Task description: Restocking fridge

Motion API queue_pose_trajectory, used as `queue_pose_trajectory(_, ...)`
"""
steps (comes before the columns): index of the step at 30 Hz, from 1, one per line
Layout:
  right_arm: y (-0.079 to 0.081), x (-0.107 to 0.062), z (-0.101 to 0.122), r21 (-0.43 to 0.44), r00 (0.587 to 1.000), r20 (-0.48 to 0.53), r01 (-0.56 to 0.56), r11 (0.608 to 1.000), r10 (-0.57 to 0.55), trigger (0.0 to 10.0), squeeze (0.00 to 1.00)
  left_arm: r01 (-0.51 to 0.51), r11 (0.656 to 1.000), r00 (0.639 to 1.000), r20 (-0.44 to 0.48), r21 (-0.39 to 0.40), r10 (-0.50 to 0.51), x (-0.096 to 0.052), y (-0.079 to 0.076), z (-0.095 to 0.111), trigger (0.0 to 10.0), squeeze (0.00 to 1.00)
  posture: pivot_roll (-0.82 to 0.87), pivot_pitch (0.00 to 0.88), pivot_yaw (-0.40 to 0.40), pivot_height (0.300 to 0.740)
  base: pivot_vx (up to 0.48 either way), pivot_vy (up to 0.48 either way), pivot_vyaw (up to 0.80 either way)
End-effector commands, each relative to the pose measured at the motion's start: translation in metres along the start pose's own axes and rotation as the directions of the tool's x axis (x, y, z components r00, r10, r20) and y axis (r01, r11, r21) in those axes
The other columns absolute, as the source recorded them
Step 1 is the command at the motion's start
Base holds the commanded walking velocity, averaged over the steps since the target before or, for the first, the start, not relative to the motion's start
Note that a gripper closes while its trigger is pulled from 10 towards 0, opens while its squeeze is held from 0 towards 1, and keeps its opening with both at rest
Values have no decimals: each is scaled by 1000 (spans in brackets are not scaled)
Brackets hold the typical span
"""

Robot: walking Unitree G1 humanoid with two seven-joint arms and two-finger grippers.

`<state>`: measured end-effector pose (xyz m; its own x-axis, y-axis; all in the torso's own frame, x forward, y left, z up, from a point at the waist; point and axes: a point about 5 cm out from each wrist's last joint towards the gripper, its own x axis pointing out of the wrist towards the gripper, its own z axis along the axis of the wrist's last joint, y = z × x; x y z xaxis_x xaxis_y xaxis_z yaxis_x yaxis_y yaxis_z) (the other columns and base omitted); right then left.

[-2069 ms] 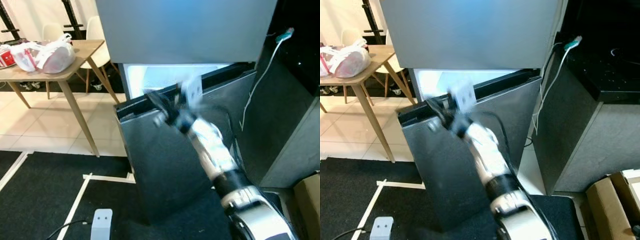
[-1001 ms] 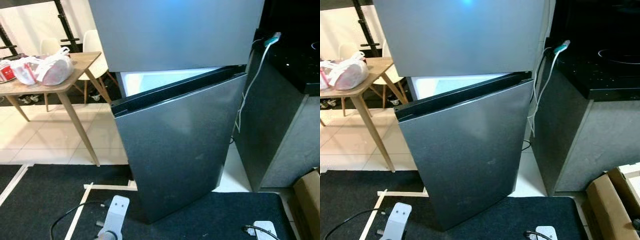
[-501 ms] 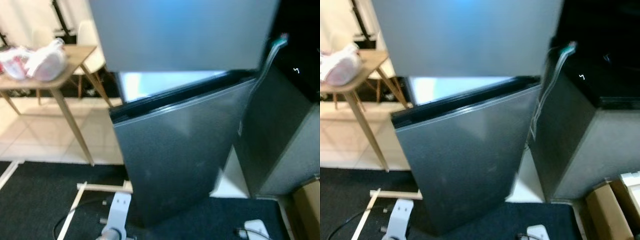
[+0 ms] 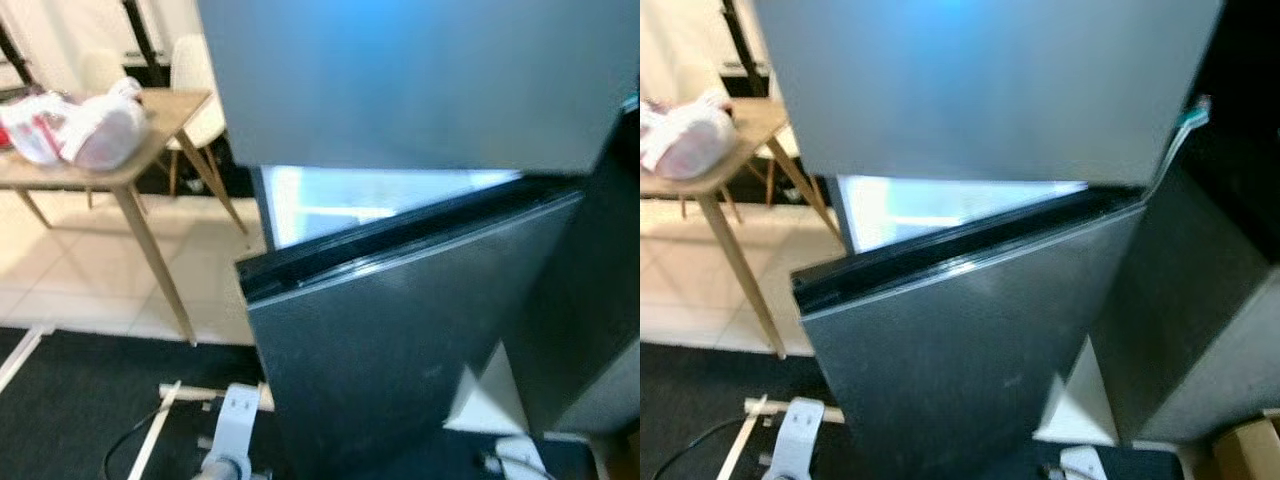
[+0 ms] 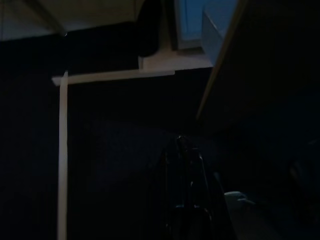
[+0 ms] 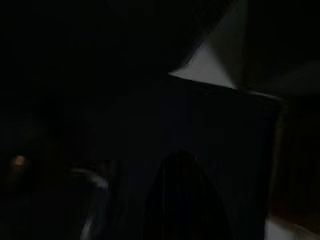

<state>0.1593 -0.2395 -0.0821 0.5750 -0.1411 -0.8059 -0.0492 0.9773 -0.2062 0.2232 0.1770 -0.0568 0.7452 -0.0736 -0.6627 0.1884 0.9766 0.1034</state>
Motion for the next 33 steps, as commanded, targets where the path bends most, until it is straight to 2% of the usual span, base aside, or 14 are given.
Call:
queue_pose_trajectory(1, 7, -1, -7, 16, 1000, -16, -12, 1000, 12, 10000, 0, 32, 999, 999, 5, 41, -32, 0, -3, 1, 10000, 0, -68, 67, 50, 726, 0, 0, 0)
queue_pose_trajectory(3, 7, -2, -11, 18, 1000, -24, -10, 1000, 11, 10000, 0, 74, 995, 997, 21, 73, -76, 1, -9, 4, 10000, 0, -68, 66, 52, 726, 0, 0, 0)
queue_pose_trajectory(4, 8, -3, -15, 19, 999, -36, -9, 1000, 9, 10000, 0, 135, 982, 988, 53, 134, -143, 2, -16, 10, 10000, 0, -69, 65, 56, 726, 0, 0, 0)
queue_pose_trajectory(8, 9, -4, -17, 20, 999, -40, -8, 1000, 9, 10000, 0, 176, 969, 979, 67, 173, -190, 2, -21, 14, 10000, 0, -69, 65, 56, 726, 0, 0, 0)
queue_pose_trajectory(9, 9, -4, -17, 20, 999, -40, -9, 1000, 9, 10000, 0, 221, 952, 968, 72, 214, -241, 1, -26, 15, 10000, 0, -72, 62, 58, 726, 0, 0, 0)
queue_pose_trajectory(12, 10, -4, -18, 19, 999, -40, -10, 1000, 11, 10000, 0, 359, 840, 899, 90, 407, -428, -5, -44, 18, 10000, 0, -78, 57, 59, 726, 0, 0, 0)
queue_pose_trajectory(13, 11, -4, -18, 18, 999, -42, -10, 1000, 11, 10000, 0, 378, 816, 885, 87, 438, -457, -6, -46, 18, 10000, 0, -78, 57, 59, 726, 0, 0, 0)
queue_pose_trajectory(17, 11, -4, -19, 13, 999, -42, -12, 1000, 12, 10000, 0, 394, 800, 871, 94, 453, -482, -8, -48, 19, 10000, 0, -79, 57, 59, 726, 0, 0, 0)
queue_pose_trajectory(19, 13, -5, -21, -5, 999, -44, -23, 1000, 23, 10000, 0, 430, 756, 829, 116, 494, -548, -11, -51, 24, 10000, 0, -85, 65, 56, 726, 0, 0, 0)
queue_pose_trajectory(20, 13, -5, -21, -5, 999, -44, -23, 1000, 23, 10000, 0, 430, 756, 829, 116, 494, -548, -11, -51, 24, 10000, 0, -85, 65, 56, 726, 0, 0, 0)
queue_pose_trajectory(21, 14, -6, -23, -16, 998, -47, -33, 999, 33, 10000, 0, 443, 724, 802, 127, 528, -583, -13, -53, 28, 10000, 0, -84, 74, 53, 726, 0, 0, 0)
queue_pose_trajectory(26, 15, -6, -26, -14, 998, -52, -37, 999, 36, 10000, 0, 432, 692, 800, 109, 578, -590, -11, -55, 33, 10000, 0, -84, 74, 53, 726, 0, 0, 0)
queue_pose_trajectory(28, 16, -7, -26, -10, 998, -54, -35, 999, 34, 10000, 0, 411, 663, 807, 88, 626, -584, -8, -56, 36, 10000, 0, -85, 78, 45, 726, 0, 0, 0)
queue_pose_trajectory(33, 12, -7, -25, 3, 999, -41, -24, 1000, 24, 10000, 0, 330, 681, 839, 128, 654, -530, -3, -47, 51, 10000, 0, -90, 76, 53, 726, 0, 0, 0)
